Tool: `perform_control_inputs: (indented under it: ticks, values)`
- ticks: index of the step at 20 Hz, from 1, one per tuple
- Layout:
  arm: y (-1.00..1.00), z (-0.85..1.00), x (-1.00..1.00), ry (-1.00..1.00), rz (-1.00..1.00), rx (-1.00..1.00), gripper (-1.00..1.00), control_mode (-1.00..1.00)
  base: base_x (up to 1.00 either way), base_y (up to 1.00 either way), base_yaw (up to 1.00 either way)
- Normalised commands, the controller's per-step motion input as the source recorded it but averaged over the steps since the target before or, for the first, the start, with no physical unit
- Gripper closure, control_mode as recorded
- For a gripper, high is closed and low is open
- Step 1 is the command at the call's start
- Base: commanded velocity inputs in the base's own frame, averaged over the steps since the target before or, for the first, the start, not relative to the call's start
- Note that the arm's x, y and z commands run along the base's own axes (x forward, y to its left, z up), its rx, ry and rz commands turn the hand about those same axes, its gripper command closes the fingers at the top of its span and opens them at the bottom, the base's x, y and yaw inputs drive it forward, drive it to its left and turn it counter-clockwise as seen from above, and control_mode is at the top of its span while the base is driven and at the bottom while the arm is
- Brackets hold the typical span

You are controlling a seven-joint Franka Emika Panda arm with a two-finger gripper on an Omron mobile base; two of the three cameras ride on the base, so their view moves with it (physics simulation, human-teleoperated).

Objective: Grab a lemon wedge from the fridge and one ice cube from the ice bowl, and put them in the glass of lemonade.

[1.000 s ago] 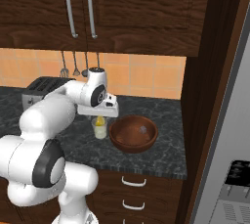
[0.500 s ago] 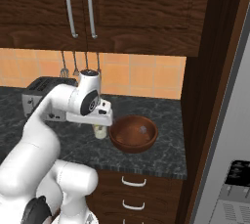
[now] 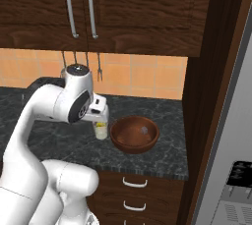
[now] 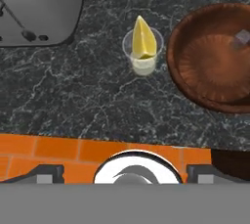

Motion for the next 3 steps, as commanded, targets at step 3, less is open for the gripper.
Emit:
perform_control_inputs:
  ticks: [3]
  values:
    - [-0.22, 0.69, -0.38, -0.09, -0.14, 0.07, -1.0, -1.0, 0.0, 0.0, 0.0]
